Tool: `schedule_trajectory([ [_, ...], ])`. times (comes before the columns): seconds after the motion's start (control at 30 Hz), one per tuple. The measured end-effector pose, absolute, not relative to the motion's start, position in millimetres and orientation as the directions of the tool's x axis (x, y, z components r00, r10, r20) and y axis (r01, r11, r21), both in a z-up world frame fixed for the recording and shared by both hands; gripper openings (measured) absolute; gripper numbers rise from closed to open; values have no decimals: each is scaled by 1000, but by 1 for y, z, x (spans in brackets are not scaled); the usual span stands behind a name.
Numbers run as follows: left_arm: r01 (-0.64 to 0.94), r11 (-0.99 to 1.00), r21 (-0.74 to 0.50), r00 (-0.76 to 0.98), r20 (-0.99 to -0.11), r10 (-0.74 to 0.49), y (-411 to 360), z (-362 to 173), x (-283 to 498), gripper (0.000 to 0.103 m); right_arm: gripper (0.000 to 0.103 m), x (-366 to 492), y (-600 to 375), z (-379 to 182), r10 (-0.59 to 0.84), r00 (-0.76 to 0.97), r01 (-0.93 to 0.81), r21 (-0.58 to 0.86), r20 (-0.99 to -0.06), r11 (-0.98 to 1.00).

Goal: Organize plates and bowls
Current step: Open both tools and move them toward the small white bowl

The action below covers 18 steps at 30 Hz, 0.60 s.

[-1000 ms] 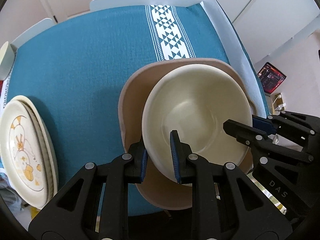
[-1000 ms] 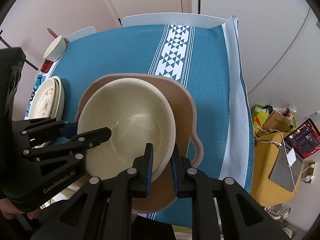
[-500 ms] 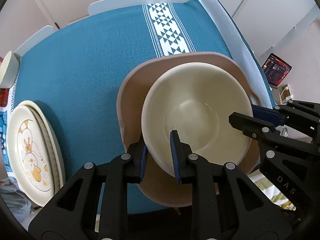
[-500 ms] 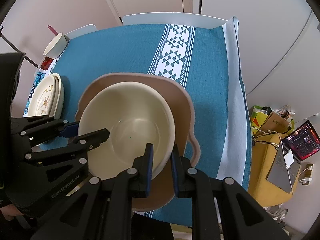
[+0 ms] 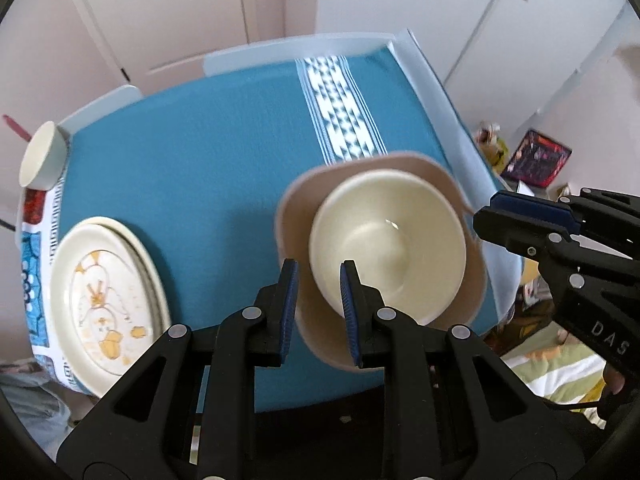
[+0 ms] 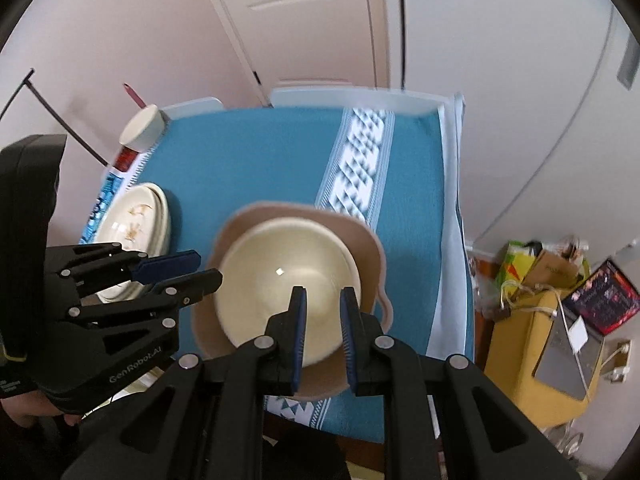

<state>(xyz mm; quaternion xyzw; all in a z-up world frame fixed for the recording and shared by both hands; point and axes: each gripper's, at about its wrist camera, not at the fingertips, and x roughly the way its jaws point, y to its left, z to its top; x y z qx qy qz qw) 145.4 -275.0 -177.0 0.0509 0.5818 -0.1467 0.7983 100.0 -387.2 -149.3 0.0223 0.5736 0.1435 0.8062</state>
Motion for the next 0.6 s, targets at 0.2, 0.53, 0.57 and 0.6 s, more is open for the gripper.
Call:
schedule_trajectory([
  [0.2, 149, 984, -95, 390, -909, -147, -226, -139, 146, 20, 16, 119, -362, -122, 354, 303, -317, 257, -885, 913],
  [0.53, -172, 974, -146, 406, -912, -65, -107, -138, 146, 95, 99, 164, -285, -120, 437, 276, -481, 270, -856, 834],
  [0.57, -188, 971, -148, 417, -907, -58, -96, -135, 146, 95, 99, 167, -278, -122, 443, 269, -485, 277, -856, 830],
  [0.6, -200, 969, -142, 421, -906, -46, -88, -133, 148, 95, 99, 171, -270, -124, 453, 260, -489, 288, -853, 823],
])
